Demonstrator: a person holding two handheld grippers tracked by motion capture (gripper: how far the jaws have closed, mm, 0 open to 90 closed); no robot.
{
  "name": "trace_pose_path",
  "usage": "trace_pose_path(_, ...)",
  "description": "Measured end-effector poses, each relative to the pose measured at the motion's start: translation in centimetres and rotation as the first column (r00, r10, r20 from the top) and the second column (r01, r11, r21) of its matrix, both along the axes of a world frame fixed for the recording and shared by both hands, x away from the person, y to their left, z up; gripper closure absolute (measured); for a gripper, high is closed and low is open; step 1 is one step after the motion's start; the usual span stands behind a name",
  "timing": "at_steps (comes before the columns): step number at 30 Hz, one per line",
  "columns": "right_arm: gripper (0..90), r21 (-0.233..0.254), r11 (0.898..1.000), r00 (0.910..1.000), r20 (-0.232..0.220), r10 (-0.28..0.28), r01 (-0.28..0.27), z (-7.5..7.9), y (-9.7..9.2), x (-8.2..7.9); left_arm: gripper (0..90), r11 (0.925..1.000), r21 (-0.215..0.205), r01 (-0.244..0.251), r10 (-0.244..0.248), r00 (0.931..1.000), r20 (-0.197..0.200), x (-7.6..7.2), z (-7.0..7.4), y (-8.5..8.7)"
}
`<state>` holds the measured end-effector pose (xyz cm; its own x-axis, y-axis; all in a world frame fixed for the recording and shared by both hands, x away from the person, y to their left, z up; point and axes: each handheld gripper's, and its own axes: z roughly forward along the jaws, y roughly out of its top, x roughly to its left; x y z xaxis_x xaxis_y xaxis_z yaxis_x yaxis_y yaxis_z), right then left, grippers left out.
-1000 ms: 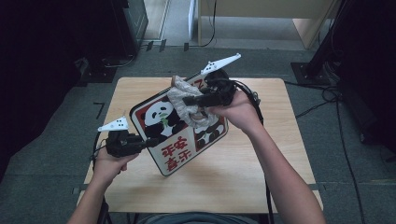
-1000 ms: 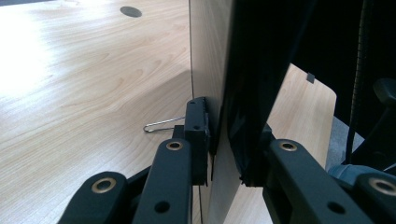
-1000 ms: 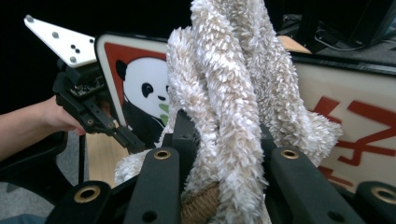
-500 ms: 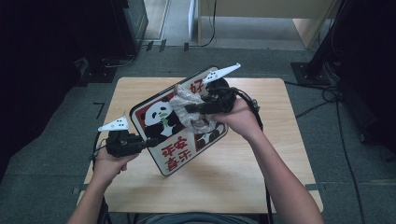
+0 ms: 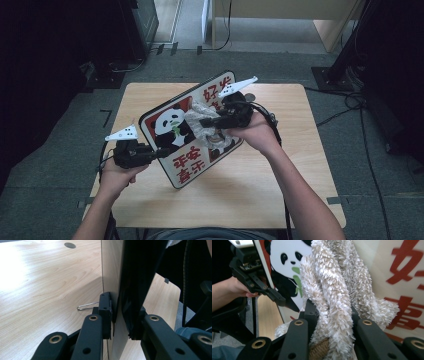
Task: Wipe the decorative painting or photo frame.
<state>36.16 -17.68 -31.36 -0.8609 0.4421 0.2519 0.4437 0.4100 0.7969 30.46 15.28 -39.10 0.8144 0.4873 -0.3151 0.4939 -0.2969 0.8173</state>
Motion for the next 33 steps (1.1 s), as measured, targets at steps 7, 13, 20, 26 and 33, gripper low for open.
trace_pose_path(7,72.6,-0.006,1.0,1.0,0.005,0.005,-0.005,-1.1,-0.2,-0.3,77.4,1.0,0.002,0.001,-0.001,1.0,-0.002,0.0,0.0,0.0)
trace_pose_path(13,72.6,-0.015,1.0,1.0,-0.006,0.005,-0.005,-2.3,-0.4,-0.5,77.4,1.0,0.002,-0.001,0.001,1.0,-0.001,0.0,0.0,0.0)
trace_pose_path(20,72.2,-0.014,1.0,0.9999,-0.007,0.008,-0.008,-3.5,-0.7,-0.7,77.3,1.0,0.002,0.0,0.0,1.0,-0.001,0.0,0.0,0.0)
trace_pose_path(26,72.2,-0.014,1.0,0.9999,-0.013,0.002,-0.002,-4.7,-0.8,-1.1,77.2,1.0,0.001,0.001,-0.001,1.0,-0.004,0.0,0.0,0.0)
trace_pose_path(33,72.2,-0.016,1.0,0.9997,-0.023,0.001,-0.001,-6.2,-1.1,-1.4,77.3,1.0,0.005,-0.001,0.001,1.0,-0.002,-0.1,0.1,0.0)
